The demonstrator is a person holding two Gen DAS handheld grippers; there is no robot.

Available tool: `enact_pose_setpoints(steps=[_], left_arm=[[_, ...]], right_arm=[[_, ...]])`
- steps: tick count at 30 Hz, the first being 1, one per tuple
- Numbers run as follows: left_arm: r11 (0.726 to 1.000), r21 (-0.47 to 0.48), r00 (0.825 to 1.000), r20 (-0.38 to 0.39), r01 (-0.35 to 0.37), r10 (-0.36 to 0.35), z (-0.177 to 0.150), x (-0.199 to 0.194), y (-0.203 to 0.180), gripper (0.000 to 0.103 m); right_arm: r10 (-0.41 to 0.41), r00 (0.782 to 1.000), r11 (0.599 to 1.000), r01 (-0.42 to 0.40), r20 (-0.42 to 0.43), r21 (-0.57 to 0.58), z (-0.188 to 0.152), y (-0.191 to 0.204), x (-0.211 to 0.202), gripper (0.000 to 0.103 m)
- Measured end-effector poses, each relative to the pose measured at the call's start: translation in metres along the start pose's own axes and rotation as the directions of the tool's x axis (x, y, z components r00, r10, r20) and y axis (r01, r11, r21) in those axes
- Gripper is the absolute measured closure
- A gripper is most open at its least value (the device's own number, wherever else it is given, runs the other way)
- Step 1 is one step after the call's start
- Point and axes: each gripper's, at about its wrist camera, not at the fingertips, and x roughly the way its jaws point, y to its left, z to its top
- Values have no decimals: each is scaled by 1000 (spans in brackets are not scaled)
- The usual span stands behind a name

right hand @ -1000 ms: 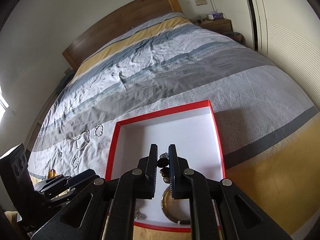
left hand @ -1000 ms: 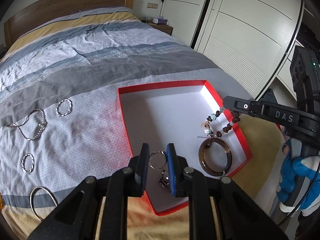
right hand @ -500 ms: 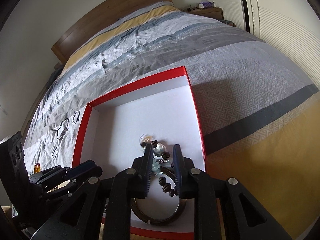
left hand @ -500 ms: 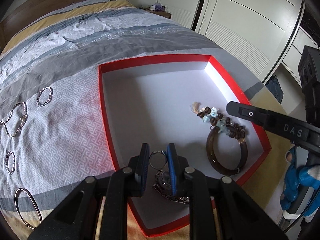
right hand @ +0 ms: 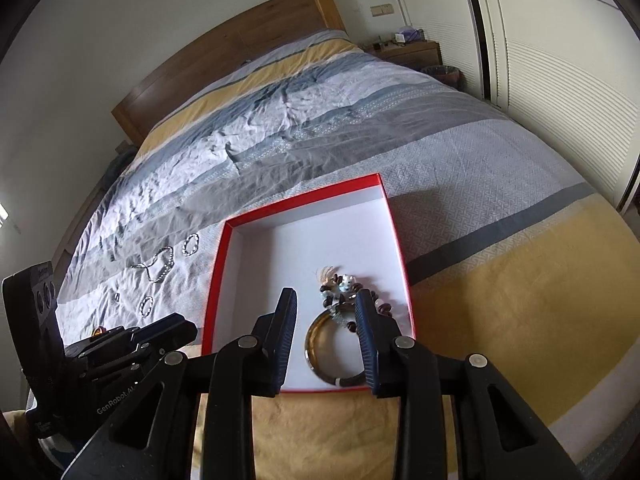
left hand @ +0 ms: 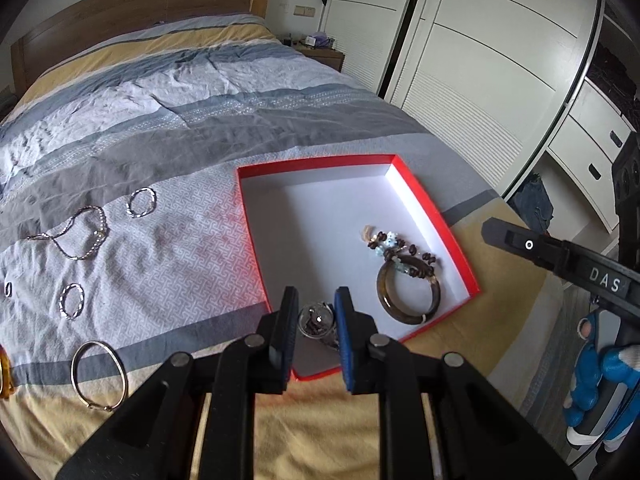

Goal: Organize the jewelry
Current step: 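Withdraw both open grippers from the red box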

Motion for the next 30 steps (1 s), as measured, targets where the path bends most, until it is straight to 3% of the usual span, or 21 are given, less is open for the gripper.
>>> enact_pose_setpoints(steps=[9,15,30], left_arm=[[996,-30,995,59,-79,81,-39,-97,23,85],[985,-71,982,94,-158,164,-69,-158,52,85],[931,-214,916,215,-296,340,-143,-324,134,85]], right_arm=[[50,997,998,-49,50,-25,-34,51,-76,72],[81,993,996,-77,90,-50,-55,86,-122,72],[170,966,978,-141,194,-154,-107,170,-224,72]])
